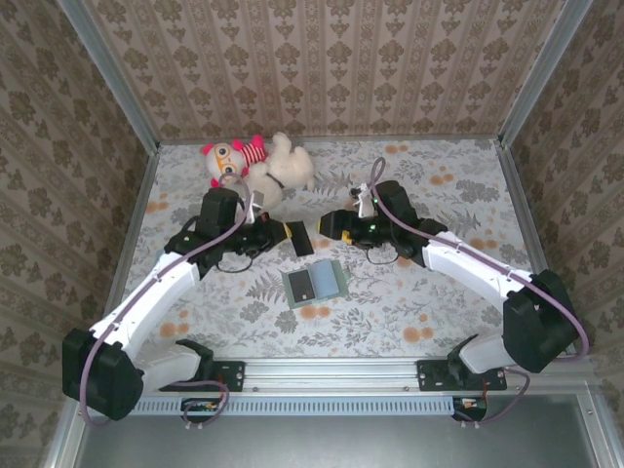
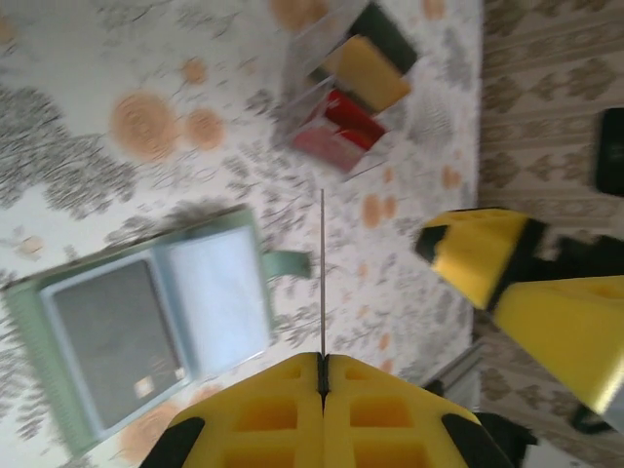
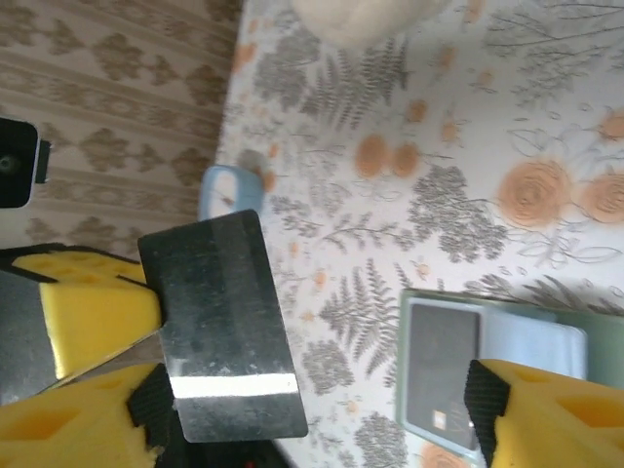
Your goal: Take the credit cards out of the card holder
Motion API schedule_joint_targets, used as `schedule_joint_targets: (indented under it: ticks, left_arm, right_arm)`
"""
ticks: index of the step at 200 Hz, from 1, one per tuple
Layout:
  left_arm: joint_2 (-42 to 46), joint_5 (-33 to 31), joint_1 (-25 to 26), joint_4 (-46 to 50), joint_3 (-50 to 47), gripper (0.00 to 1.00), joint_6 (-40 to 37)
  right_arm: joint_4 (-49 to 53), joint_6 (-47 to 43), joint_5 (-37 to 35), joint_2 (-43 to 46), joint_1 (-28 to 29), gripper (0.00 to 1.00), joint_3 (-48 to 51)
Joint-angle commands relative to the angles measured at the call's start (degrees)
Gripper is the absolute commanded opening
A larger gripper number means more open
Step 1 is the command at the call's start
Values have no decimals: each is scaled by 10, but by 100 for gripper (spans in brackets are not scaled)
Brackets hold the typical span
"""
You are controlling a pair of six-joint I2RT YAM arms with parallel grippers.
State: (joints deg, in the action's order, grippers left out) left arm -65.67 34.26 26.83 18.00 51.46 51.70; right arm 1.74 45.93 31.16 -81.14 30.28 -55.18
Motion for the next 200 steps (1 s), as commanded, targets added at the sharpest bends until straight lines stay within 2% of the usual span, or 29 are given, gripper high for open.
schedule_joint_targets:
  ticks: [1, 10, 36, 62, 113, 141, 155, 173, 184, 200]
  left_arm:
    - [-14, 66, -3, -74, 24, 0, 46]
    - [-19, 75, -20, -92, 28, 0, 61]
    - [-27, 91, -24, -135, 35, 0, 93]
    - [-26, 99, -24, -180, 33, 0, 122]
    - [-2, 95, -27, -207, 9, 0, 152]
    - [1, 98, -32, -200, 8, 0, 145]
    - [0, 98, -35, -200, 5, 0, 142]
    - [-3, 93, -37, -166, 11, 0, 123]
    - [-5, 85, -40, -135, 18, 9, 104]
    - [-11, 62, -48, -66, 37, 36, 67]
  right_arm:
    - [-84, 25, 118, 9, -18, 84, -7]
    - [-88, 28, 136, -1, -21, 84, -18]
    - [-118, 63, 176, -31, -28, 84, -44]
    - [-145, 94, 200, -51, -32, 78, -63]
    - [-207, 142, 234, -67, -35, 51, -69]
    - [-212, 146, 238, -68, -38, 31, -78]
    - [-207, 144, 231, -66, -41, 15, -81]
    - [-159, 100, 196, -49, -44, 5, -85]
    - [-98, 47, 164, -37, -45, 1, -96]
    - [-16, -38, 109, -28, -49, 0, -114]
